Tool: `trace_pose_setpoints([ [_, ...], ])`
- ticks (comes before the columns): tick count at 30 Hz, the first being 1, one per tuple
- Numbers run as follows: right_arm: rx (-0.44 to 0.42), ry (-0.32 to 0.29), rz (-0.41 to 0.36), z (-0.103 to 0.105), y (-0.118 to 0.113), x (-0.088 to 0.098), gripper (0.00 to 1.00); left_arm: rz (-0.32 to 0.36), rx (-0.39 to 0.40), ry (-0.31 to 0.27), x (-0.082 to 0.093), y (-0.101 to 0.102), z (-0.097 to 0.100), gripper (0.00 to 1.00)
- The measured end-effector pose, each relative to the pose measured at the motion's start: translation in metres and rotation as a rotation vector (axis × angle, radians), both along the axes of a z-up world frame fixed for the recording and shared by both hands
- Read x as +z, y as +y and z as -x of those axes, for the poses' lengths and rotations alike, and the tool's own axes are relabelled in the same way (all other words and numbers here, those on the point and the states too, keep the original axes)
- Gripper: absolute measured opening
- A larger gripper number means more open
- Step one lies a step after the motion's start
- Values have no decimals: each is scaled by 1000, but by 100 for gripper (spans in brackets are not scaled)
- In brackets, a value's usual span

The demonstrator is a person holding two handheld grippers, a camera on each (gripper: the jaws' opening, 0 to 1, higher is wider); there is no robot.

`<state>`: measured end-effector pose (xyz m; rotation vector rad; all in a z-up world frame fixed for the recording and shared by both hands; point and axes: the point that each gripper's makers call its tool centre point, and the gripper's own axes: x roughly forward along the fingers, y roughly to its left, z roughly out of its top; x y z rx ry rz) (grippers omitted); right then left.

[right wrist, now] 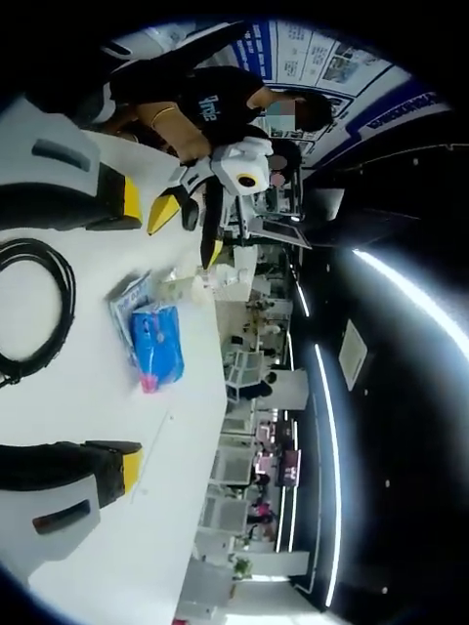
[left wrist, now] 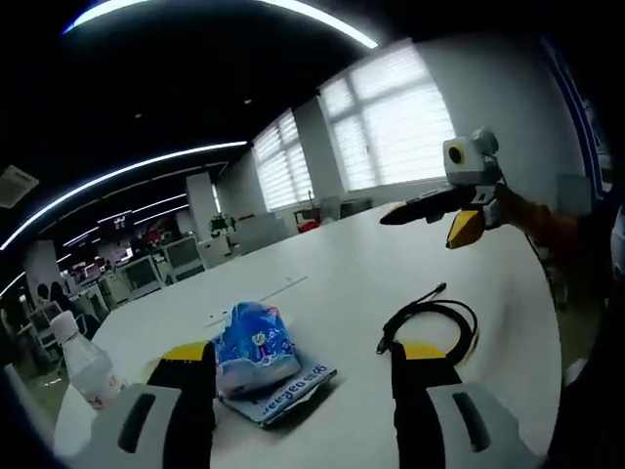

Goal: Arrange the tabletop items into an orderly group along one side of the table until the central work area is clear of visible clutter.

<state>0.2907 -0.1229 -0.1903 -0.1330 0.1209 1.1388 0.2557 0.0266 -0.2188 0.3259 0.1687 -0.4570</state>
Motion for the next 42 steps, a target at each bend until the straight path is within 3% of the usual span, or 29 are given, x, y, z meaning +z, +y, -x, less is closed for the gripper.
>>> trace_pose_setpoints([
  [3,-3,2,3,-6,3,0,85,-18,1,21,-3,2,-5,72],
  [16,-14,19,-10,-30,13,1,82,-28,-4,13,5,10,-21,66],
  [22,-12,13,-4,-37,19,2,81,-74,-4,14,5,12,-25,61],
  [27,-12,13,-1,-43,24,1,78,-53,-19,15,8,10,-29,59],
  [42,5,22,17,-57,40,-6,77,-90,-29,56,-3,10,-41,58],
])
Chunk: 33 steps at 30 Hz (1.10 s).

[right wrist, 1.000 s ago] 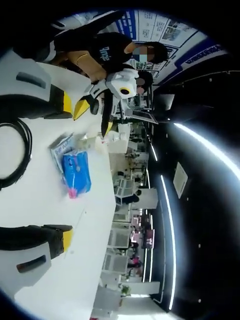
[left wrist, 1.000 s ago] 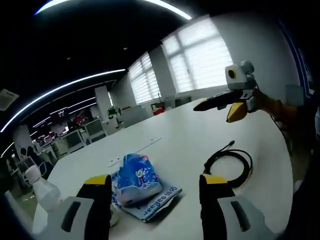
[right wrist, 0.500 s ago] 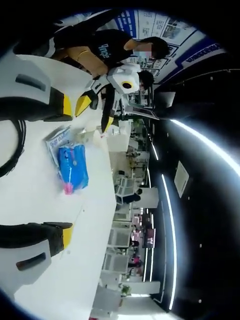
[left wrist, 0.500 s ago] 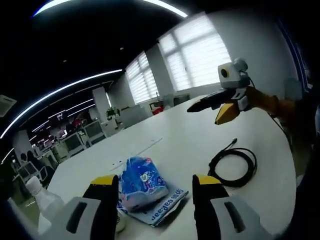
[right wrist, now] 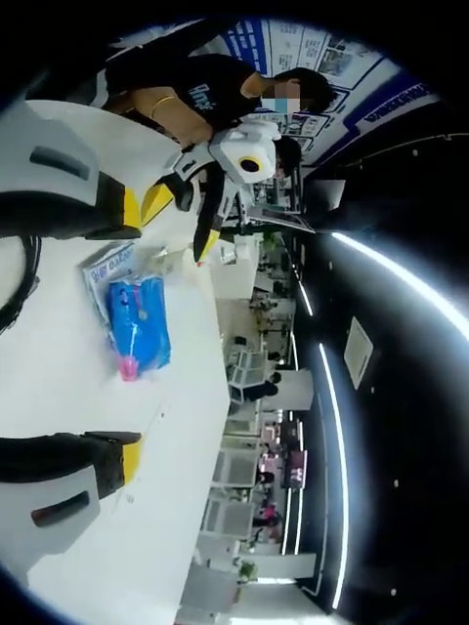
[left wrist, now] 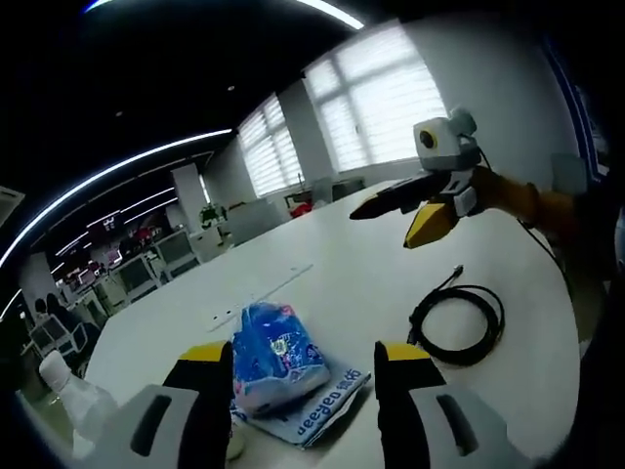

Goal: Arrange the tabletop items into an orderly group along one side of the table until the central work area is clear of visible clutter.

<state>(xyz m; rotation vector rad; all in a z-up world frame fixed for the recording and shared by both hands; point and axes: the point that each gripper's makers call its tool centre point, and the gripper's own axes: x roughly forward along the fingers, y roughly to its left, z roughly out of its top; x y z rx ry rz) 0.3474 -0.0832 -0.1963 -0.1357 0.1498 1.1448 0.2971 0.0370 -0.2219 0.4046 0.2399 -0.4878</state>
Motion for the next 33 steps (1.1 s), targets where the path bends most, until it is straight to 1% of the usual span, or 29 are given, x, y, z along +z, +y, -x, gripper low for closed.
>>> trace_pose_setpoints([
  [6,7,11,28,-10,4,-9,77,-6,0,12,-4,1,-4,58],
  [8,13,13,39,-12,7,-13,77,-9,21,17,-5,5,-8,59],
  [12,28,21,56,-15,12,-20,77,-21,28,15,-4,8,-11,58],
  [15,32,23,61,-18,16,-22,76,-19,35,16,-3,9,-14,58],
  [18,37,32,63,-21,20,-24,76,-37,34,22,-5,10,-17,57],
  [24,40,39,63,-27,28,-25,74,-41,41,37,-10,10,-23,56],
  [27,42,46,60,-31,31,-25,73,-60,48,45,-13,12,-26,55],
  [30,34,48,68,-36,33,-29,72,-75,53,50,-15,13,-30,54],
  [33,29,51,73,-41,36,-32,70,-71,47,58,-17,12,-34,52],
])
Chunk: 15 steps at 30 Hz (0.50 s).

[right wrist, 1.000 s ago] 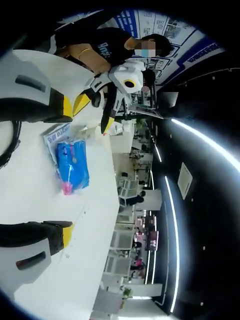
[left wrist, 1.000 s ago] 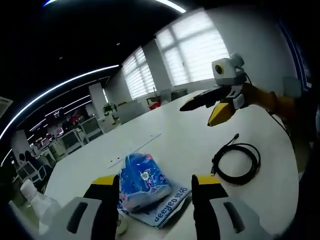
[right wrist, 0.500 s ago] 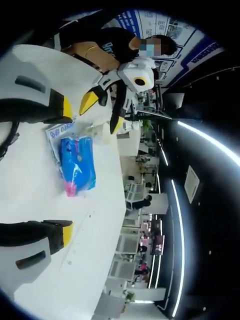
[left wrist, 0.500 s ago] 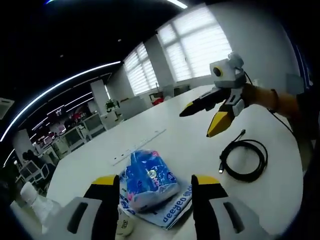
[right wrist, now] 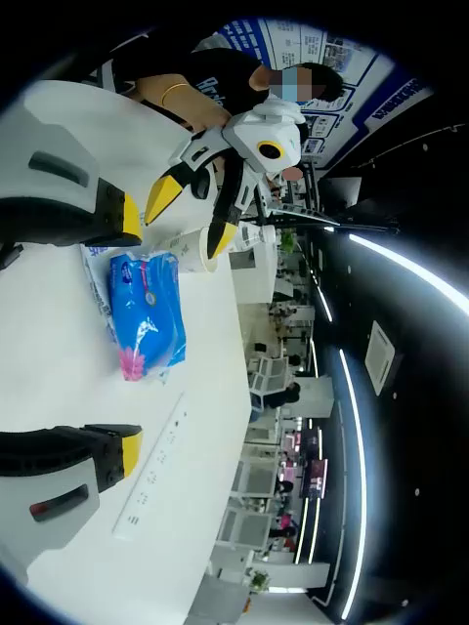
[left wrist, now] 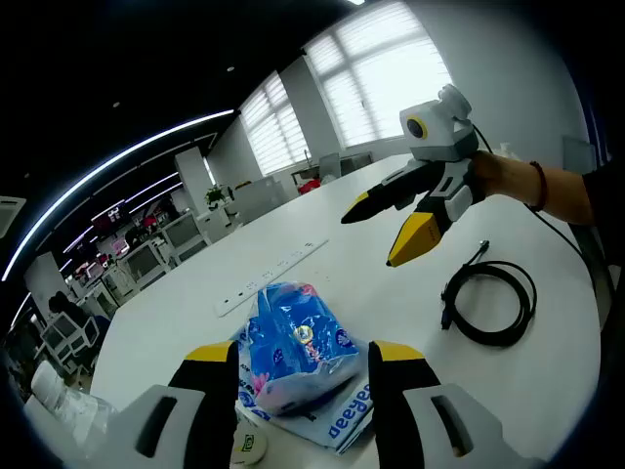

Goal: Arrange the tabletop items into an orderly group along one side of the table until the central work area is clear of visible clutter.

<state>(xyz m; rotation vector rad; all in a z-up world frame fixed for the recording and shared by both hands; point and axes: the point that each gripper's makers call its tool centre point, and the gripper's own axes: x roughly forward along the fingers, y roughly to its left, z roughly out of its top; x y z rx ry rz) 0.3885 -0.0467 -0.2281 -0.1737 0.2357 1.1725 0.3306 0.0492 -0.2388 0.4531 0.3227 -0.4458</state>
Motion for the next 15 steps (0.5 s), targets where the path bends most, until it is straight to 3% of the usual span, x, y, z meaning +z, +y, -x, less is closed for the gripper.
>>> trace_pose_setpoints([
  [15,-35,23,-18,-21,20,-11,62,-25,12,10,-3,-1,-14,49],
])
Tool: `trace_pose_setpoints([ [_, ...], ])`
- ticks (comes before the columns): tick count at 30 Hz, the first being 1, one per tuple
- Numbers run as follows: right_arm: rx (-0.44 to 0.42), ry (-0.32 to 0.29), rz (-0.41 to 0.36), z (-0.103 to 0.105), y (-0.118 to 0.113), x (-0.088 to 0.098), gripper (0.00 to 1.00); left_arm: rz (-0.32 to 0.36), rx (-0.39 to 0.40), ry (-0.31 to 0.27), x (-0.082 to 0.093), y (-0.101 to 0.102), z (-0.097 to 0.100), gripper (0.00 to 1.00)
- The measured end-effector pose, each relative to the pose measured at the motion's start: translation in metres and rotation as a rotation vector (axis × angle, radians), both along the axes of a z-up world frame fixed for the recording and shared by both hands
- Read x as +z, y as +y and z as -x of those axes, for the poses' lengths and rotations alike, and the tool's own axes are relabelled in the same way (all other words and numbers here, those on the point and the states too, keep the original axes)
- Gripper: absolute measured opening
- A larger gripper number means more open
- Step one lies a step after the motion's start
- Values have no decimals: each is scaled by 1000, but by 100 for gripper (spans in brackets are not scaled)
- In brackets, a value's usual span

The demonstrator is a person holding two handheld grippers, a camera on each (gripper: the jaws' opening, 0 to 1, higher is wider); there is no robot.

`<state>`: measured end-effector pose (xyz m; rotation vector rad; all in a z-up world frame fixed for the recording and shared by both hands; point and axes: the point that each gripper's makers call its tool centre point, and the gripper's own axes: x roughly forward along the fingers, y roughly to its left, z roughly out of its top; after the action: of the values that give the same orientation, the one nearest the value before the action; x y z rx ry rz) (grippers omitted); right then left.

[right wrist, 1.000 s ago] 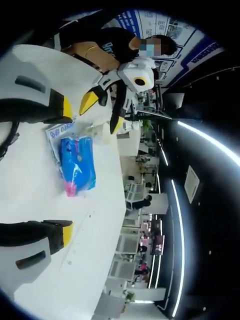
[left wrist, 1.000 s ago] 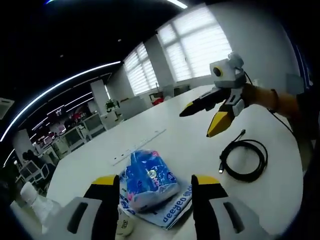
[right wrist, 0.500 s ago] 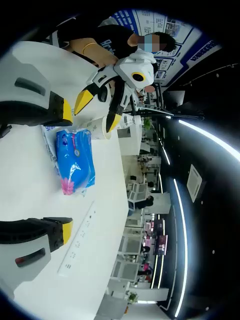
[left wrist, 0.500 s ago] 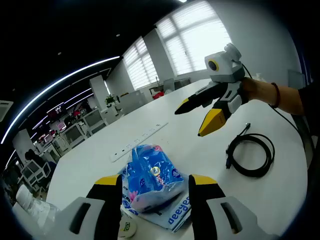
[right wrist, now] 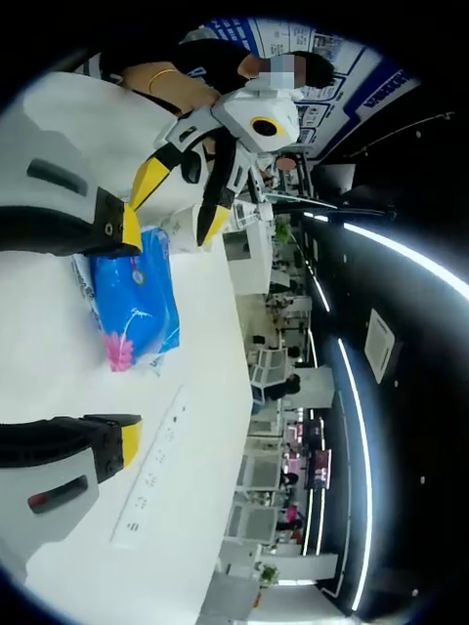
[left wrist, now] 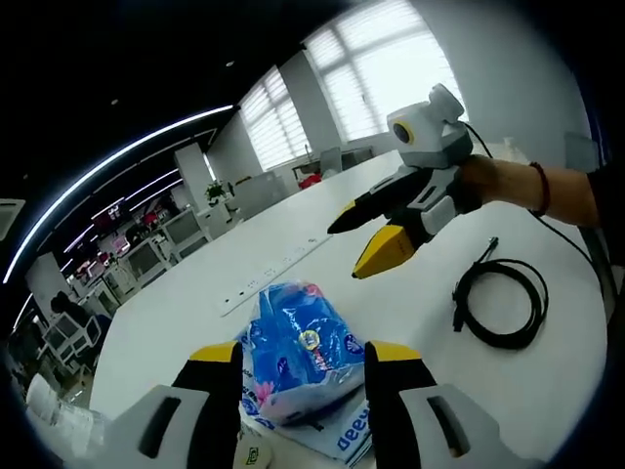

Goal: Arrange the tabletop items into an orderly group along one side of the table until the central work area is clear of visible clutter.

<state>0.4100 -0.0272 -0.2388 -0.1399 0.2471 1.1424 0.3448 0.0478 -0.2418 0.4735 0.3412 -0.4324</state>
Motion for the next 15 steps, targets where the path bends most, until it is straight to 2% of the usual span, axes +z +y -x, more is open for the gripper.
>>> trace_pose_setpoints([
  [2,-7,-31,40,-4,2,-3,62,-6,-2,4,-2,0,-2,47],
  [4,-6,-34,57,-6,7,-6,61,-12,0,7,-4,0,-4,47],
  [12,-25,0,38,-18,18,-12,55,-31,0,20,-8,-2,-4,42],
  [15,-49,-33,54,-22,19,-13,50,-29,11,25,-8,-1,-5,39],
])
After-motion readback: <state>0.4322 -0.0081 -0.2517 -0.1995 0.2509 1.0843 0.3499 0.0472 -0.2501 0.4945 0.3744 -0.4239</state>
